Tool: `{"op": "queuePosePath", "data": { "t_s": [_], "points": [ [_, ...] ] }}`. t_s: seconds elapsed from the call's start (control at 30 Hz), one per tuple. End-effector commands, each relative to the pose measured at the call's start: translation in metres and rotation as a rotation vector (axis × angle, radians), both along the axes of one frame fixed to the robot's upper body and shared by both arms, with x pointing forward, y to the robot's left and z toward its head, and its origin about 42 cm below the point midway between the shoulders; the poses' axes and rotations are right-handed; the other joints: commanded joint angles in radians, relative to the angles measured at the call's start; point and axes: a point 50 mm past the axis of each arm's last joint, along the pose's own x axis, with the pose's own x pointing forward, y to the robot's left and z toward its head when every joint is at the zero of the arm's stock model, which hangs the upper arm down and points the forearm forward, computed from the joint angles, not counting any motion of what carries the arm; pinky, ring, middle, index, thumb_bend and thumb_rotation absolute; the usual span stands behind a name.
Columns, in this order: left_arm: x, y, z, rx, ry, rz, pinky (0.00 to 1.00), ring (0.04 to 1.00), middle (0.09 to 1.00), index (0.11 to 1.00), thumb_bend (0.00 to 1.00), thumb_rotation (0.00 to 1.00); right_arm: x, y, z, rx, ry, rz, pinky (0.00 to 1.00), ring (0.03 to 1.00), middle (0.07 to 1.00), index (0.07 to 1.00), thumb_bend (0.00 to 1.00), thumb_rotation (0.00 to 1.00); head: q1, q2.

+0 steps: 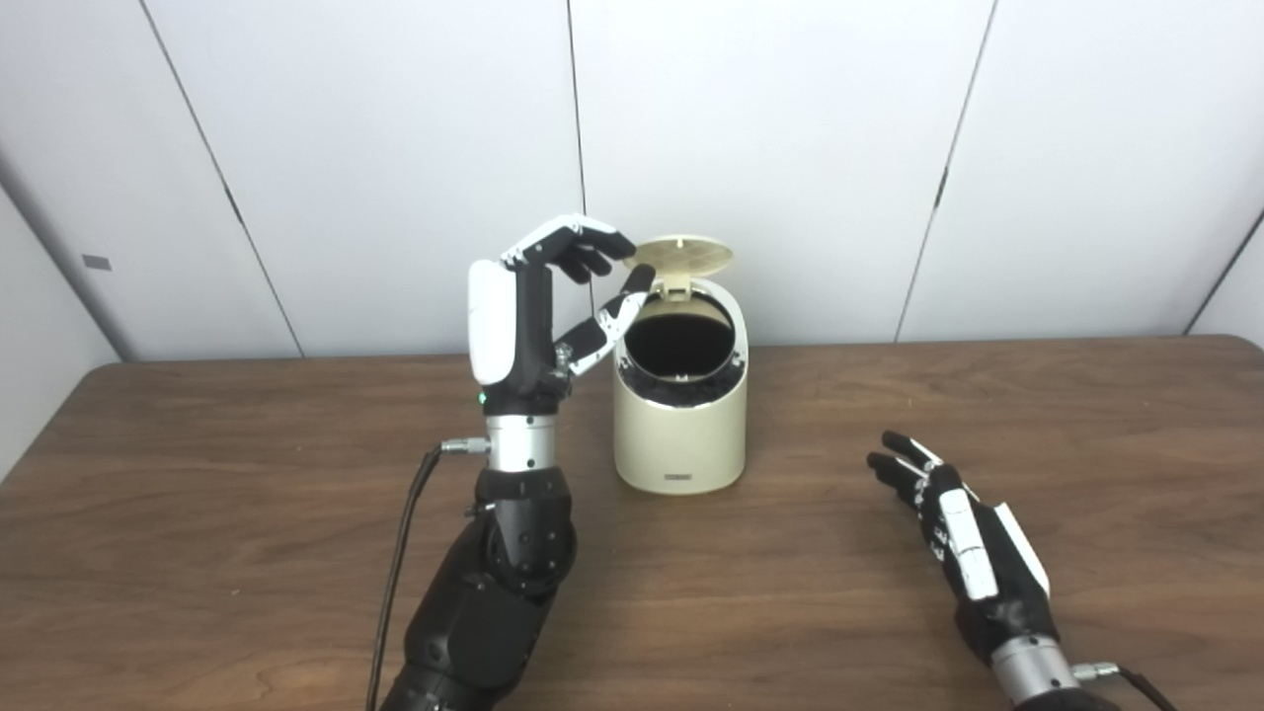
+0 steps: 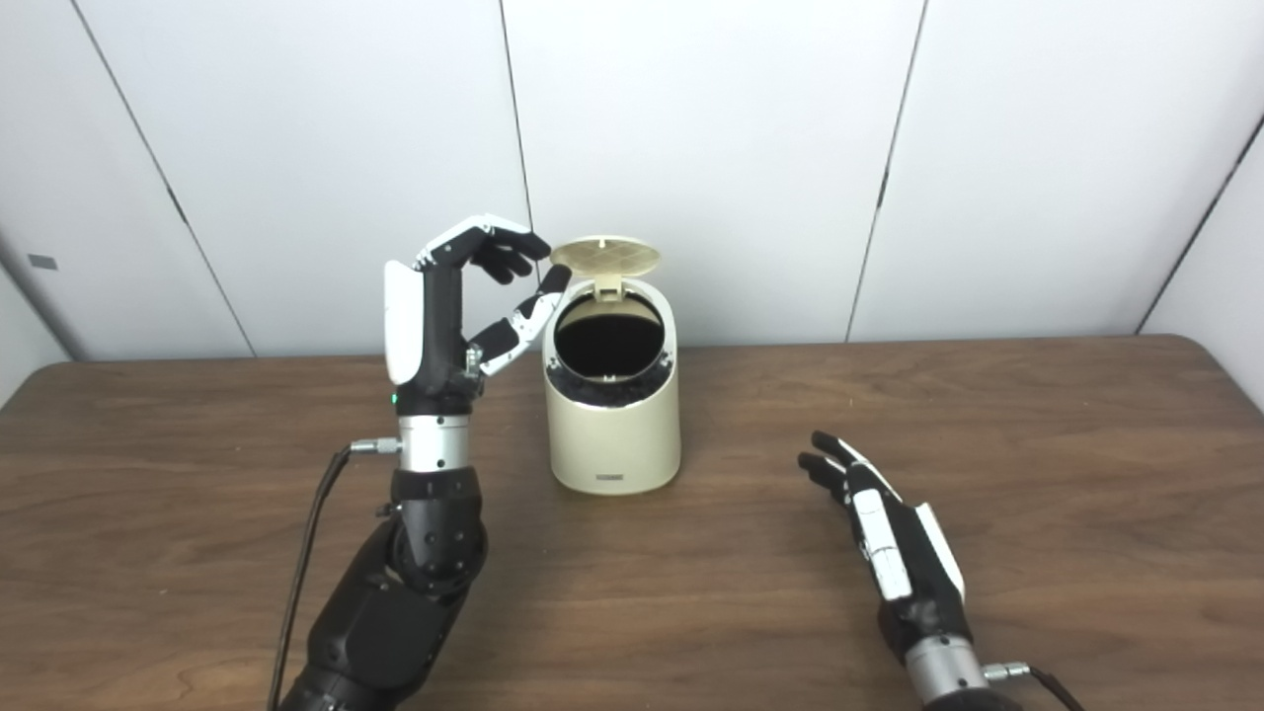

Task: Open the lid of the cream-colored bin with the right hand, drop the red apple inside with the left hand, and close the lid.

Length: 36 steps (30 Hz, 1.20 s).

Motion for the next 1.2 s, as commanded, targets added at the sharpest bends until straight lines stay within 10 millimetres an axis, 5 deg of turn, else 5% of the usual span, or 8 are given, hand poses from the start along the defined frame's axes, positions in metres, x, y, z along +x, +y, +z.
{"op": "queuePosePath", "data": {
  "t_s": [0.0,0.3,0.37,0.43,0.53,0.73,0.9,1.17],
  "points": [
    [0.0,0.004,0.024,-0.063,0.017,-0.045,0.35,0.44,0.51,0.469,0.48,0.0,-0.002,-0.002,0.001,0.002,0.012,0.017,0.94,0.887,0.832,0.85,0.58,1.0,-0.001,0.002],
    [-0.001,0.06,0.024,-0.194,0.302,-0.081,0.32,0.441,0.509,0.531,0.47,0.0,0.002,-0.005,0.01,-0.001,-0.033,0.01,0.94,0.933,0.89,0.882,0.61,1.0,0.009,0.013],
    [-0.002,0.071,0.017,-0.212,0.358,-0.116,0.44,0.515,0.489,0.518,0.5,0.0,0.004,-0.006,0.012,-0.01,-0.055,0.003,0.93,0.947,0.917,0.898,0.61,1.0,0.01,0.014],
    [-0.005,0.084,0.006,-0.242,0.414,-0.18,0.56,0.625,0.661,0.503,0.5,0.06,0.009,-0.007,0.013,-0.004,-0.079,-0.004,0.95,0.961,0.934,0.909,0.59,1.0,0.009,0.018],
    [-0.018,0.106,-0.013,-0.279,0.495,-0.236,0.76,0.812,0.845,0.788,0.44,0.54,0.018,-0.01,0.017,0.01,-0.125,-0.019,0.97,0.993,0.968,0.926,0.6,1.0,0.007,0.022],
    [-0.049,0.125,-0.05,-0.334,0.554,-0.266,0.94,0.948,0.978,0.935,0.42,0.87,0.04,-0.018,0.032,-0.018,-0.203,-0.026,0.98,1.0,0.996,0.944,0.61,1.0,-0.018,0.026],
    [-0.066,0.129,-0.081,-0.437,0.556,-0.278,0.99,0.975,0.998,0.965,0.47,0.9,0.063,-0.013,0.061,-0.084,-0.233,-0.005,0.99,1.0,0.995,0.93,0.61,1.0,-0.037,0.013],
    [-0.081,0.128,-0.111,-0.483,0.589,-0.195,0.95,0.937,0.948,0.954,0.51,0.88,0.096,0.003,0.118,-0.337,-0.32,0.016,0.92,0.963,0.969,0.88,0.63,1.0,-0.048,0.006]
  ]
}}
